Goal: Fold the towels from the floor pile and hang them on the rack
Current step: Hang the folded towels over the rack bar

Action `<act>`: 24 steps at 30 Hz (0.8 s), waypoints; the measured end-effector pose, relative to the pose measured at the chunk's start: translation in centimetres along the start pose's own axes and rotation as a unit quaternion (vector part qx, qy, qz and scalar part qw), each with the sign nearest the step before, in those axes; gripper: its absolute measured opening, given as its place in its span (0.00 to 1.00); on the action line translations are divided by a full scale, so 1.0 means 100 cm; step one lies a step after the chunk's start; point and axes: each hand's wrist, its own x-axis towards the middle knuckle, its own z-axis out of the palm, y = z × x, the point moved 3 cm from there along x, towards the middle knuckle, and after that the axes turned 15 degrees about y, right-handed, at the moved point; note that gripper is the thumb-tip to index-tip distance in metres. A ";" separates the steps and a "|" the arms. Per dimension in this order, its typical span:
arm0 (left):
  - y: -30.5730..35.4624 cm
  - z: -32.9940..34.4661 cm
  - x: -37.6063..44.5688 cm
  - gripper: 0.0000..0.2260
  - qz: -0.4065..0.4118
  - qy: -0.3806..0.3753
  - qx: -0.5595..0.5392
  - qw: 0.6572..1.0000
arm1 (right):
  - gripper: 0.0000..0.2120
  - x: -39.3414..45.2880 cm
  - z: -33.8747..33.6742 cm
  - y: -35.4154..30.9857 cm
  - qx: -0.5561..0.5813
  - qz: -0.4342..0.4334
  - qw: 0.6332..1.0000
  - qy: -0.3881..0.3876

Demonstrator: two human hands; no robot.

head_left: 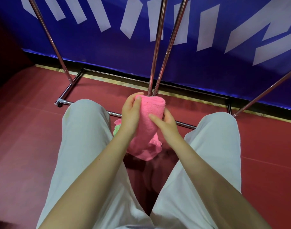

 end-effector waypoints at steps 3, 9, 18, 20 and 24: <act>0.002 -0.006 0.011 0.09 -0.018 -0.008 -0.027 0.999 | 0.19 -0.001 0.009 0.013 -0.074 0.017 0.997 -0.016; 0.006 -0.022 0.025 0.09 -0.003 -0.001 -0.045 0.999 | 0.14 0.000 0.024 0.032 -0.172 0.030 0.984 -0.046; 0.008 -0.057 0.054 0.11 -0.022 0.122 -0.078 0.989 | 0.10 -0.013 0.038 0.051 -0.103 0.169 0.978 -0.062; 0.007 -0.066 0.059 0.11 -0.022 0.148 -0.060 0.987 | 0.06 -0.011 0.036 0.049 -0.090 0.177 0.979 -0.036; -0.005 -0.083 0.072 0.13 -0.037 0.193 -0.061 0.979 | 0.08 -0.011 0.030 0.040 -0.132 0.126 0.982 -0.051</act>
